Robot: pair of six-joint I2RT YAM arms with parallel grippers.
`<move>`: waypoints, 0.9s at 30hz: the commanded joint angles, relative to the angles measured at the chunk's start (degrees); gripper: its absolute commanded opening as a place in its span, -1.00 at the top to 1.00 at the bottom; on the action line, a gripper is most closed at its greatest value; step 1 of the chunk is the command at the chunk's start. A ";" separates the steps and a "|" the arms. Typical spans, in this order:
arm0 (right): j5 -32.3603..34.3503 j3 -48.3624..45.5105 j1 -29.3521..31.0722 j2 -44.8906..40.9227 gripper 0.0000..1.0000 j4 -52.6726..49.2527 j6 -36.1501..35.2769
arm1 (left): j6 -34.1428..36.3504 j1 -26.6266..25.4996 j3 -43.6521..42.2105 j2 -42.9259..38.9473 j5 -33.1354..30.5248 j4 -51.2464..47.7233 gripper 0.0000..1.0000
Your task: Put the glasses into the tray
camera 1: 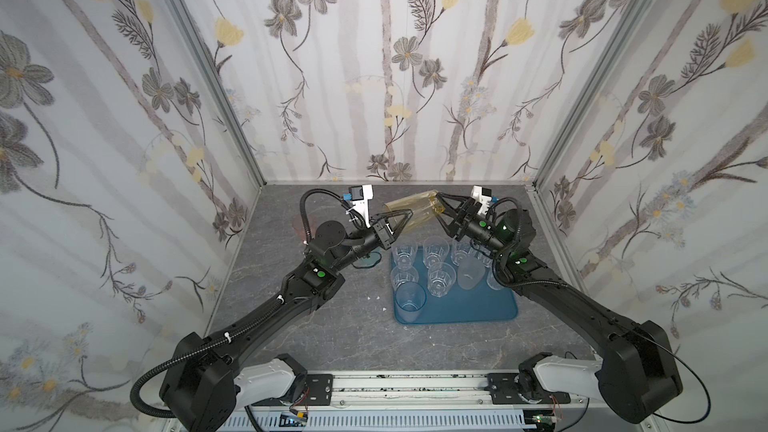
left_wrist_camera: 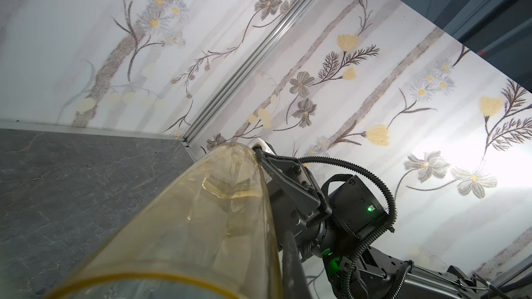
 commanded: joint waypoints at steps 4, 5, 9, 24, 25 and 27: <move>-2.01 -2.11 -0.51 -2.10 -0.42 2.03 -2.47 | 6.06 1.68 1.34 -0.79 -3.47 0.07 1.00; -2.23 -2.94 -0.95 -2.69 -0.44 0.99 -3.03 | 6.87 2.47 1.49 -1.19 -3.57 -0.79 1.00; -2.30 -8.19 -3.73 -6.91 -0.49 -3.46 -6.56 | 13.85 4.30 4.34 -1.32 -5.08 -10.12 1.00; 8.28 2.72 -13.73 -16.87 -0.47 -43.94 -38.63 | 33.90 -3.71 27.63 4.54 -9.71 -51.69 1.00; 8.45 2.70 -14.75 -16.82 -0.46 -44.16 -39.20 | 34.03 -5.66 28.95 5.06 -10.74 -54.55 1.00; 8.58 2.79 -16.12 -16.55 -0.45 -44.58 -39.87 | 33.51 -9.70 31.09 5.74 -12.92 -59.49 1.00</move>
